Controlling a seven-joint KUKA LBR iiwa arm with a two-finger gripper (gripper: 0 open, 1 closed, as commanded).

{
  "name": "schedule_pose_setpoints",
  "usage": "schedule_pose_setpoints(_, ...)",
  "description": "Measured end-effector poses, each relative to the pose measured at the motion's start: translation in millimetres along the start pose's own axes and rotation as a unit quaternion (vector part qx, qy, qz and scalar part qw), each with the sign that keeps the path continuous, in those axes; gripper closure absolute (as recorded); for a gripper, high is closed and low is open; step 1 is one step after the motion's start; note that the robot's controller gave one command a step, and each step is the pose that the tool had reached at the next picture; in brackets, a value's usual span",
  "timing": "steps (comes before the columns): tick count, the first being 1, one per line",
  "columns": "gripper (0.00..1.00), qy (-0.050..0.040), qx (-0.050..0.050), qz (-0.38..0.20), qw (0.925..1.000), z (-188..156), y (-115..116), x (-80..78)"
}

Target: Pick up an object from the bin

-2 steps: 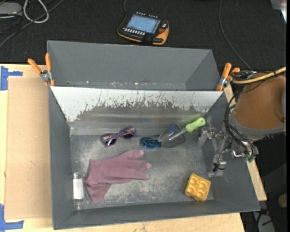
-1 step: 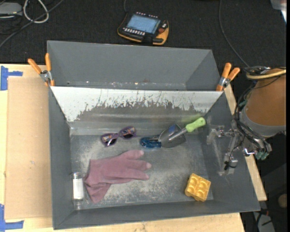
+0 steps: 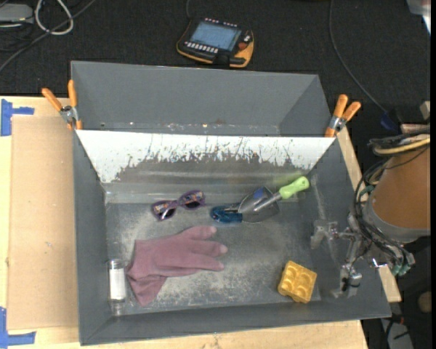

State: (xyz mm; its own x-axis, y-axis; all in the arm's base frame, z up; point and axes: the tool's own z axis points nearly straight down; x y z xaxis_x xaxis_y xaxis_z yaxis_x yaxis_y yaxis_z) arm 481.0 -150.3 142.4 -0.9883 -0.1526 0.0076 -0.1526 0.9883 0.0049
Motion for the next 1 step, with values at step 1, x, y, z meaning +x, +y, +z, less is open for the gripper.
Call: schedule_pose_setpoints(1, 0.0, -0.0087, 0.004, -0.027, 0.9996, -80.2, -9.4, -71.8)
